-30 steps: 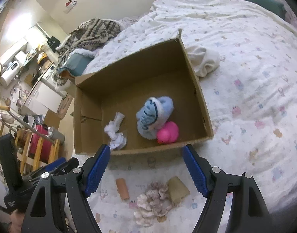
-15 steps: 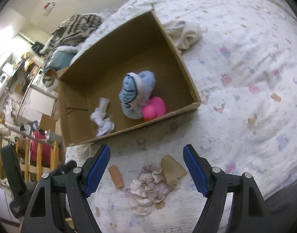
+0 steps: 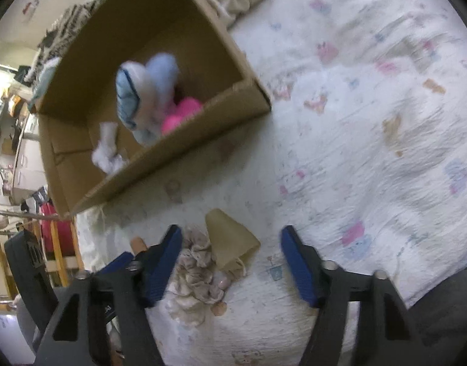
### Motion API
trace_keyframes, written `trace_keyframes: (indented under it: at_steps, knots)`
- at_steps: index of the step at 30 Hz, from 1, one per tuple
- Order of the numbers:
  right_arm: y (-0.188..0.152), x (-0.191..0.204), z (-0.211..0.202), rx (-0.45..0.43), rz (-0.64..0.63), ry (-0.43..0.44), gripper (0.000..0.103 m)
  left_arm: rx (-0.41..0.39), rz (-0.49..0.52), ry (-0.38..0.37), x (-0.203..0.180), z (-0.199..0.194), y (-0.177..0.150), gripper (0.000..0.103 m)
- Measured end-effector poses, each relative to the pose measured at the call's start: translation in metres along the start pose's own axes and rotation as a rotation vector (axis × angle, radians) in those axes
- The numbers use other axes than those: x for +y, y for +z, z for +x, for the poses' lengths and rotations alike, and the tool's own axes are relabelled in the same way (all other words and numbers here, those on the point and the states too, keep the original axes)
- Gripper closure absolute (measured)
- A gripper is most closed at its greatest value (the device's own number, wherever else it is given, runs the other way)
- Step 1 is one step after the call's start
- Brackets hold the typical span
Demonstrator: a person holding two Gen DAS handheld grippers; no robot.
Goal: Organize soft objects
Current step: 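Grasp the tan cylinder with left tool while right tool grasps beige fabric, then carry tan cylinder and beige fabric into the box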
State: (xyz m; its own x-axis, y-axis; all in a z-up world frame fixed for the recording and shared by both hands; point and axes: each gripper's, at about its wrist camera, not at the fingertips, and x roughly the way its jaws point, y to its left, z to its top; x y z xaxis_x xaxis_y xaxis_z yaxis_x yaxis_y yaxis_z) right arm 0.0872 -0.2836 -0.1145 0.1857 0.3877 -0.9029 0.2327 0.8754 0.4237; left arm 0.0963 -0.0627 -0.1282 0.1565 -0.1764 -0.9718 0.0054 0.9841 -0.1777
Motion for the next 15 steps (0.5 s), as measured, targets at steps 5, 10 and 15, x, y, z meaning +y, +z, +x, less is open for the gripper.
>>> trace_keyframes:
  at_steps: [5, 10, 15]
  knots:
    - [-0.001, 0.014, 0.016, 0.033, -0.078, -0.061, 0.059, 0.002, 0.005, 0.006, -0.001, 0.006, 0.003, 0.073]
    - [-0.004, 0.018, 0.019, 0.022, -0.124, -0.123, 0.074, 0.009, 0.011, -0.007, -0.001, 0.005, 0.000, 0.090]
    - [-0.004, 0.013, 0.009, -0.004, -0.105, -0.092, 0.092, 0.005, 0.010, -0.032, 0.001, 0.002, 0.003, 0.098]
